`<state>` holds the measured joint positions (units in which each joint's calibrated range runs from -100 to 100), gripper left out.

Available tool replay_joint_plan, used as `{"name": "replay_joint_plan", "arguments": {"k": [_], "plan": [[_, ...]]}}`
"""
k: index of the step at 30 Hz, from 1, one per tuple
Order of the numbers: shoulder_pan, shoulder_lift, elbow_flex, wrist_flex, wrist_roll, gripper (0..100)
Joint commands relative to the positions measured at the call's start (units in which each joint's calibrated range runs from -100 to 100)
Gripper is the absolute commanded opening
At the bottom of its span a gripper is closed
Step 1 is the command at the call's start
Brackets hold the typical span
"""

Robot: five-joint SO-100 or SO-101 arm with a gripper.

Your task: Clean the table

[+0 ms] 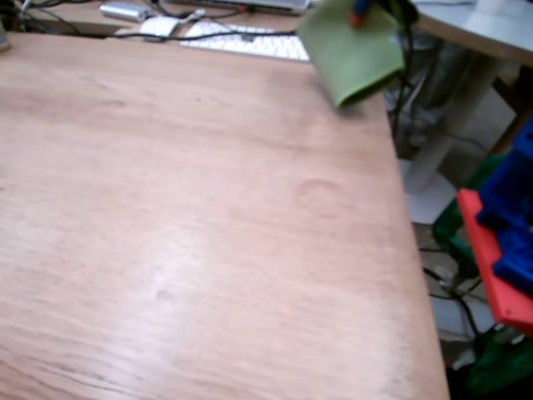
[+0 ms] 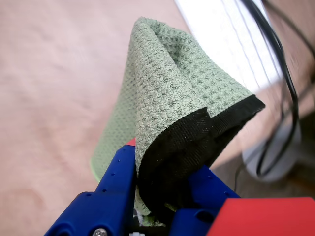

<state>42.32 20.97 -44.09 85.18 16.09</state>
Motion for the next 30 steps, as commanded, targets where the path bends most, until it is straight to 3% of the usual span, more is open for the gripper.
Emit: {"name": "replay_joint_plan", "arguments": {"k": [1,4,8,9,11,17,21,24,30], "plan": [[-25.91,-20.28,11.30,-0.28,-0.20,1],[-51.80,-33.83,29.98,-0.36,-0.54,1],[-72.95,-46.18,50.28,-1.43,-9.47,1],[-74.64,-45.84,53.96,-1.43,-13.09,1],[-74.64,-42.84,56.51,-1.43,-14.60,1],[-75.82,-27.66,57.45,-1.68,-14.75,1],[-87.67,-21.57,56.79,-3.16,-14.75,1],[-87.67,-18.91,56.69,-9.15,-14.70,1],[-85.81,-15.99,56.60,-9.48,-14.11,1]]}}
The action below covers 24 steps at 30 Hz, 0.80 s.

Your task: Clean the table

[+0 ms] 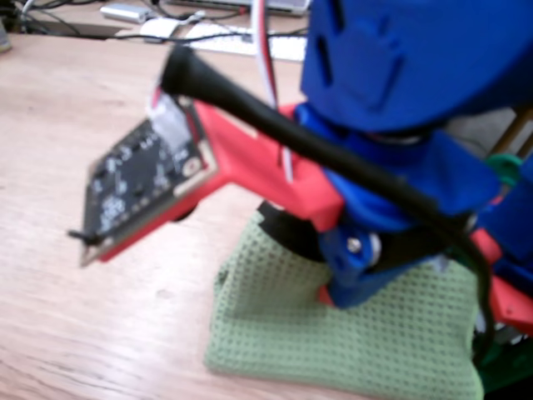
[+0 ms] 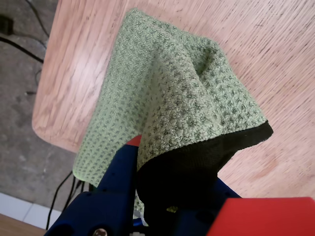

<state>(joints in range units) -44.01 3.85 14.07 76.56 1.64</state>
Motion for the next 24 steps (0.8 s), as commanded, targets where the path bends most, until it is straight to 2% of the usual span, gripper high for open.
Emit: {"name": "replay_joint_plan", "arguments": {"k": [1,3,7,14,16,20,22,24], "plan": [[1.54,1.73,-1.56,-0.87,0.34,1],[5.94,2.07,-1.66,-1.11,0.39,1],[6.11,6.62,-1.66,-6.53,0.39,1],[5.94,8.50,-1.66,-6.61,0.54,2],[5.94,7.82,-1.66,-6.12,0.54,9],[5.94,7.64,-1.56,-5.38,0.54,36],[5.94,7.56,-1.56,-5.30,0.54,41],[5.94,7.47,-1.56,-5.30,0.54,42]]}}
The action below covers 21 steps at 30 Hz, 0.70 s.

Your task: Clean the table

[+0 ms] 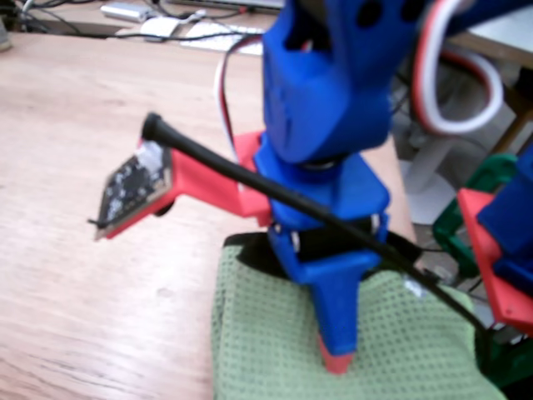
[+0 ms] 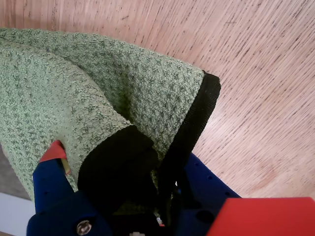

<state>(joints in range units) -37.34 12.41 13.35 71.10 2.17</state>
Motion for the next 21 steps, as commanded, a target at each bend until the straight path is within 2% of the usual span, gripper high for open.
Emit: {"name": "replay_joint_plan", "arguments": {"k": [1,4,8,12,18,21], "plan": [[-0.39,-2.03,-0.84,0.17,0.00,42],[4.85,-4.00,-0.84,0.17,0.10,42],[11.45,-9.49,-0.84,0.25,5.47,41],[12.13,-10.95,-0.84,0.25,6.50,41],[12.13,-28.02,-0.84,0.25,7.81,41],[11.79,-46.37,0.29,0.25,7.28,40]]}}
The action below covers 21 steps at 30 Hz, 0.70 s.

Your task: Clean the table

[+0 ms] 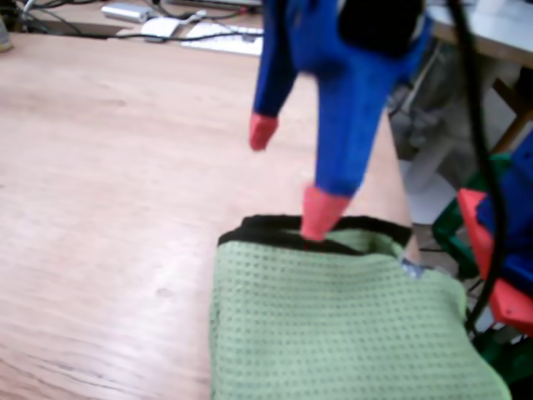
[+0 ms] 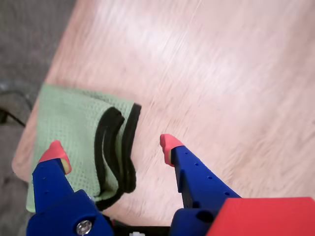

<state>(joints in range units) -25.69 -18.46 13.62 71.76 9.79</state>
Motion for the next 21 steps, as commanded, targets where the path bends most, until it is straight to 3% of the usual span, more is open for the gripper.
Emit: {"name": "replay_joint_plan", "arguments": {"k": [1,5,9,13,21], "plan": [[-1.55,-24.76,0.21,-0.33,-0.54,38],[-1.72,-50.06,17.29,2.87,-0.54,0],[0.65,-54.70,38.06,1.31,-1.90,1],[-0.70,-54.70,48.44,1.23,-14.16,2],[0.65,-54.95,64.20,-5.42,-14.36,1]]}}
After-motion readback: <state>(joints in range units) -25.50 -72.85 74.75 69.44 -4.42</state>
